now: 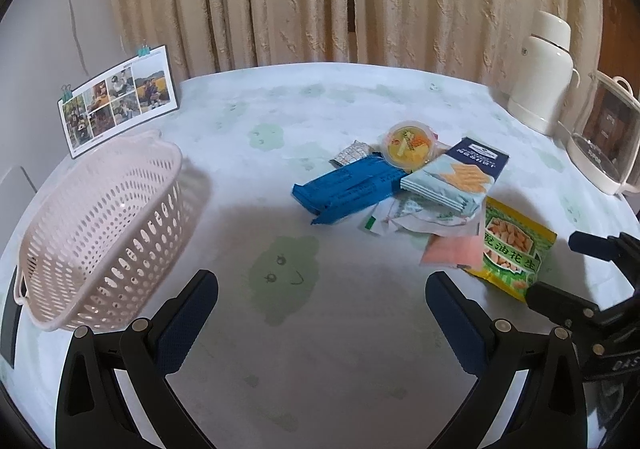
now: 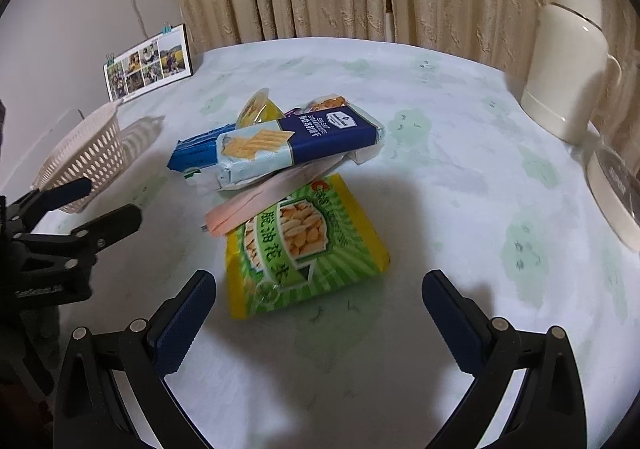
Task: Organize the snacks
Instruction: 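Move the right gripper to the green peanut bag and grasp it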
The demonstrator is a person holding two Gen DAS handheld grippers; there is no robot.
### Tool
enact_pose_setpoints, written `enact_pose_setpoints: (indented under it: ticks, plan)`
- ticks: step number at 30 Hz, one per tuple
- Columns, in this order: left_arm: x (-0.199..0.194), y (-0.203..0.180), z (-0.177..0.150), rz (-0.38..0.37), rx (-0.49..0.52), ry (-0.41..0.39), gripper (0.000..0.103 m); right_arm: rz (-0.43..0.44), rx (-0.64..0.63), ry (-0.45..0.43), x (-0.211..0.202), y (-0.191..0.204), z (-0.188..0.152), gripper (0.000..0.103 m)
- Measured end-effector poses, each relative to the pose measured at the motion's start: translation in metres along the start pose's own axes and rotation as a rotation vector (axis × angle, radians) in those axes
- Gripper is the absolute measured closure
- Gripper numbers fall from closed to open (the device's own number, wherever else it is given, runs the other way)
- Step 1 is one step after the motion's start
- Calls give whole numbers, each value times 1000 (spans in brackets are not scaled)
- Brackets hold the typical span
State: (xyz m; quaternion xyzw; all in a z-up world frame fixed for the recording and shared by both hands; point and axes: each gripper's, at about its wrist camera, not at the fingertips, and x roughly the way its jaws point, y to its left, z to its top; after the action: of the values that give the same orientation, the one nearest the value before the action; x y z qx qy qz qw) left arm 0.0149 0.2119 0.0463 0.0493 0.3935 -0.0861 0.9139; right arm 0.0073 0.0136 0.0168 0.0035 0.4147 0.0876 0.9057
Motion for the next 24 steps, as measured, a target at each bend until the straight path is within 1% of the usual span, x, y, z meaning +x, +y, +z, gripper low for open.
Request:
enact_pose_setpoints:
  ticks: [4,8,12,15,18,20,24]
  plan:
    - [1,0,-2,-5,13,6,0,-6,-32,5,9,-2,13,0]
    - [3,2,1,-6,21,5,0,3,-87,36,24,2,20,0]
    - [6,6,5,4,25,0,0,37,-159,75,32,14,17,0]
    - [10,9,10,9,22,3,0,24,-225,92,36,25,13,0]
    - [13,8,13,7,25,2,0,17,-226,100,38,26,12,1]
    - [15,6,15,4,29,4,0,29,-202,106,39,22,13,3]
    - [20,2,18,-2,42,10,0,30,-183,90,37,18,14,15]
